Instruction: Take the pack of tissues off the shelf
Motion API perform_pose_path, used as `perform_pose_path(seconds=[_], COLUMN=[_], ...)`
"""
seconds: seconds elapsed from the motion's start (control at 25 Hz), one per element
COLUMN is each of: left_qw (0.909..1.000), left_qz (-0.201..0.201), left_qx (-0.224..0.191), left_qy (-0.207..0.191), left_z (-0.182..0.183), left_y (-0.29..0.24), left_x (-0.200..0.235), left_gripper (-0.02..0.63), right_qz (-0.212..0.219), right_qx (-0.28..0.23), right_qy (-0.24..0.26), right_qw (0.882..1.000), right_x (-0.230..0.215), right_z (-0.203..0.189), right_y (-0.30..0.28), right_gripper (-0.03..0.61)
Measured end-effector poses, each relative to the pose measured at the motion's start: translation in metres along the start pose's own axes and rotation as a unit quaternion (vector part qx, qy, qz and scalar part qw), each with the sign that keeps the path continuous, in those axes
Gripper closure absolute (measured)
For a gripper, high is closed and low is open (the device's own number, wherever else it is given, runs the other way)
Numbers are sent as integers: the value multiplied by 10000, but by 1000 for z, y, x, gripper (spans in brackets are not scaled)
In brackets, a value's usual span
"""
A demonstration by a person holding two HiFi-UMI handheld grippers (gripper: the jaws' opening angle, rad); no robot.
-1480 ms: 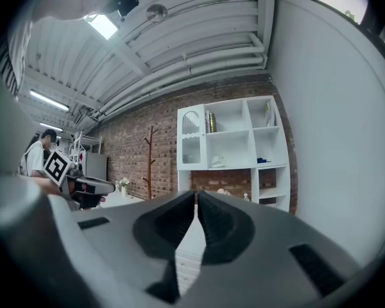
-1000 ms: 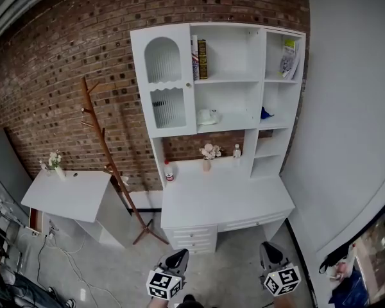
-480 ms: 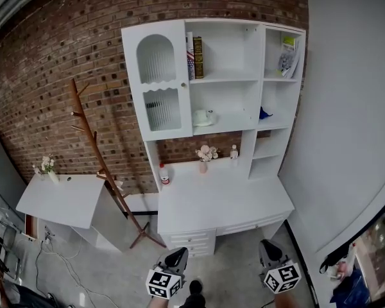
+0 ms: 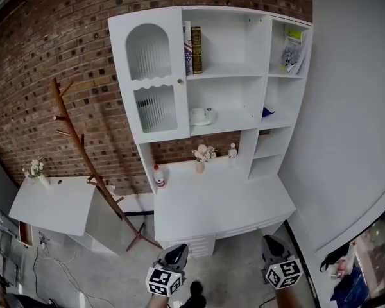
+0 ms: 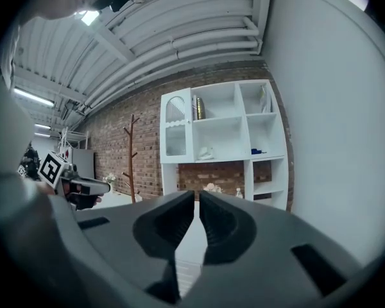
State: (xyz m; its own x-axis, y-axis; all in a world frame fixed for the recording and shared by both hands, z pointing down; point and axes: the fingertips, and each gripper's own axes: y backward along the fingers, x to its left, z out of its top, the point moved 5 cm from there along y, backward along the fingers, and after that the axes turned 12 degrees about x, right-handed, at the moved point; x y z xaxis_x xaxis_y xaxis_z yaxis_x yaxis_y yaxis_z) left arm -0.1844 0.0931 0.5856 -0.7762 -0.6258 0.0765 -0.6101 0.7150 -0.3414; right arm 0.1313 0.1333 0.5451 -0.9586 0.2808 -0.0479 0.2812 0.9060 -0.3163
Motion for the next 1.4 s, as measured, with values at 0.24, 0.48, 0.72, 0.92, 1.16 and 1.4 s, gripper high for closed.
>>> perform_pose_path(seconds=[0.24, 0.48, 0.72, 0.92, 1.16, 1.4], left_qw=[9999, 9999, 9997, 9991, 9983, 9974], left_qz=[-61, -104, -247, -399, -555, -675], left_qx=[69, 59, 74, 153, 168, 216], left_qy=[87, 68, 32, -37, -109, -111], left_z=[5, 25, 40, 46, 55, 57], left_y=[-31, -59, -89, -107, -124, -138], left_x=[35, 76, 109, 136, 155, 160], left_gripper=[588, 588, 588, 588, 588, 588], right_qz=[8, -16, -144, -248, -322, -422], right_qx=[95, 61, 11, -30, -62, -11], right_qy=[5, 60, 49, 119, 174, 111], right_qw=[10000, 10000, 9999, 9996, 9993, 9990], right_x=[0, 1, -2, 2, 7, 2], right_z=[10, 32, 47, 60, 67, 66], right_y=[-46, -90, -124, -146, -163, -171], right_gripper=[543, 543, 543, 543, 543, 543])
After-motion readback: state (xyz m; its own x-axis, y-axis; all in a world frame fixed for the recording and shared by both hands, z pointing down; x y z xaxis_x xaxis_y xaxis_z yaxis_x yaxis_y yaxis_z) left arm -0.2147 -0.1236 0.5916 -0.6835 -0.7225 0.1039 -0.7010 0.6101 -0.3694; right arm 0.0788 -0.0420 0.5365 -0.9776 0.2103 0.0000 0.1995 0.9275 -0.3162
